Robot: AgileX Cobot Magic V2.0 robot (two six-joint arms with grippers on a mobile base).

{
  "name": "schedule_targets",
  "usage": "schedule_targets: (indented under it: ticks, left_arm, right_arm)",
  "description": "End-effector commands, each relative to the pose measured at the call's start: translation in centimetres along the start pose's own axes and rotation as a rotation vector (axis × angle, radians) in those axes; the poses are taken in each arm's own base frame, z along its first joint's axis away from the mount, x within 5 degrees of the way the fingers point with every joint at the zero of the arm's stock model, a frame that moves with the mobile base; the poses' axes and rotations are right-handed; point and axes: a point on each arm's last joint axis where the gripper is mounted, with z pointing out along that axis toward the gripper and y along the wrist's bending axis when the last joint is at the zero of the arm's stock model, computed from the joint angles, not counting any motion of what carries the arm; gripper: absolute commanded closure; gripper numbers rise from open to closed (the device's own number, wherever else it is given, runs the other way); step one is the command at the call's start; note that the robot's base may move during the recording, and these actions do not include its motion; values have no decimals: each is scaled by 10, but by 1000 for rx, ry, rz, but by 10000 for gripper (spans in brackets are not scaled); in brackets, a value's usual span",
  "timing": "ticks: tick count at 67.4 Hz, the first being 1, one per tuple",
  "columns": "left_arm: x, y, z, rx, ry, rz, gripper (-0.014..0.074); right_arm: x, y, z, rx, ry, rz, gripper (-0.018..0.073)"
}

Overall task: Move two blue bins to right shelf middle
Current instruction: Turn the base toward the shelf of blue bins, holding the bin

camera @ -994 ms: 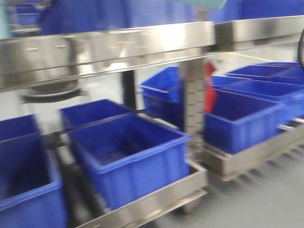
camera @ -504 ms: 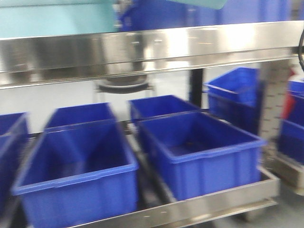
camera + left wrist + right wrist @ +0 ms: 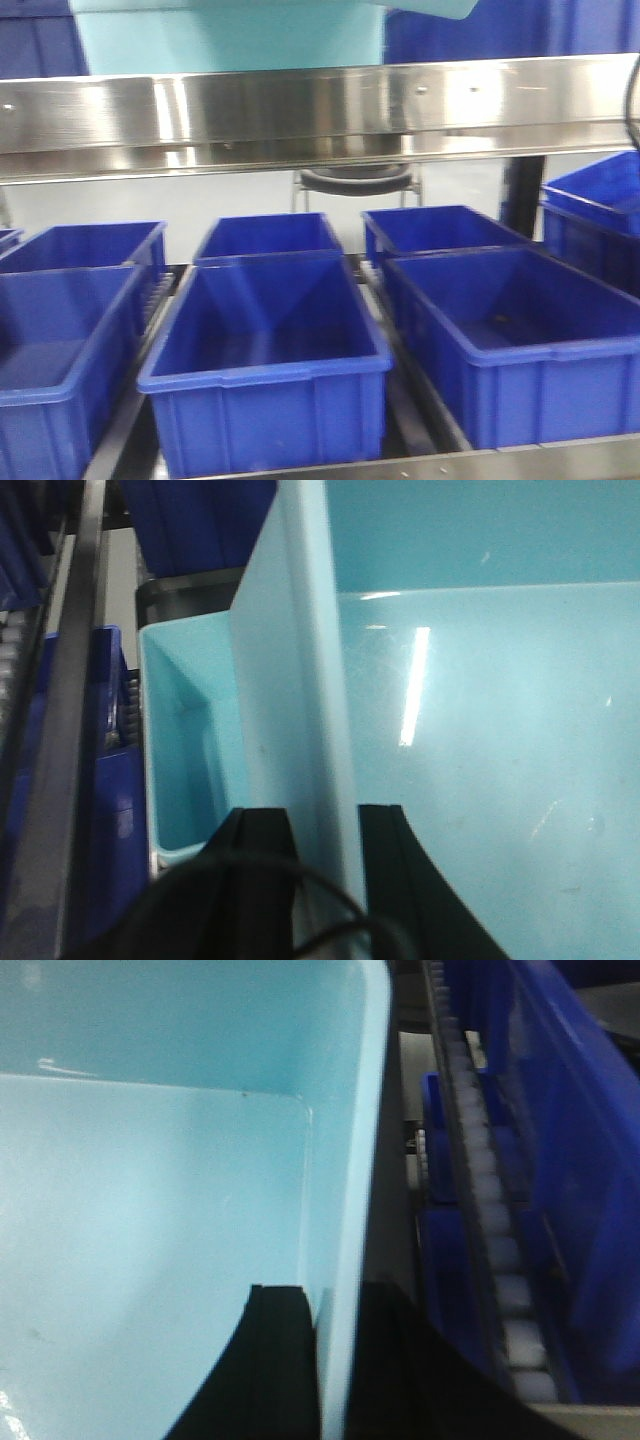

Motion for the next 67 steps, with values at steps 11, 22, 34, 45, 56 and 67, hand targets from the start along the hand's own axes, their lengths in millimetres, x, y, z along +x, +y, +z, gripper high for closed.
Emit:
schedule_targets:
  ticks: [11, 22, 34, 45, 56, 67]
  left_arm:
    - [-9, -14, -13, 118, -81, -46, 707]
    - [-9, -14, -13, 118, -81, -46, 707]
    - [-9, -14, -12, 117, -79, -46, 707]
    - [-9, -14, -10, 117, -75, -45, 707]
    - [-8, -14, -9, 117, -73, -45, 707]
    - [-8, -14, -8, 117, -73, -45, 707]
  right_arm:
    - [-5, 5, 1, -22, -57, -8, 713]
    - [-5, 5, 1, -22, -57, -8, 713]
    - [-5, 5, 1, -22, -57, -8, 713]
    - [-5, 5, 1, -22, -57, -8, 713]
    - [-5, 5, 1, -22, -57, -8, 713]
    - [-5, 5, 1, -22, -57, -8, 713]
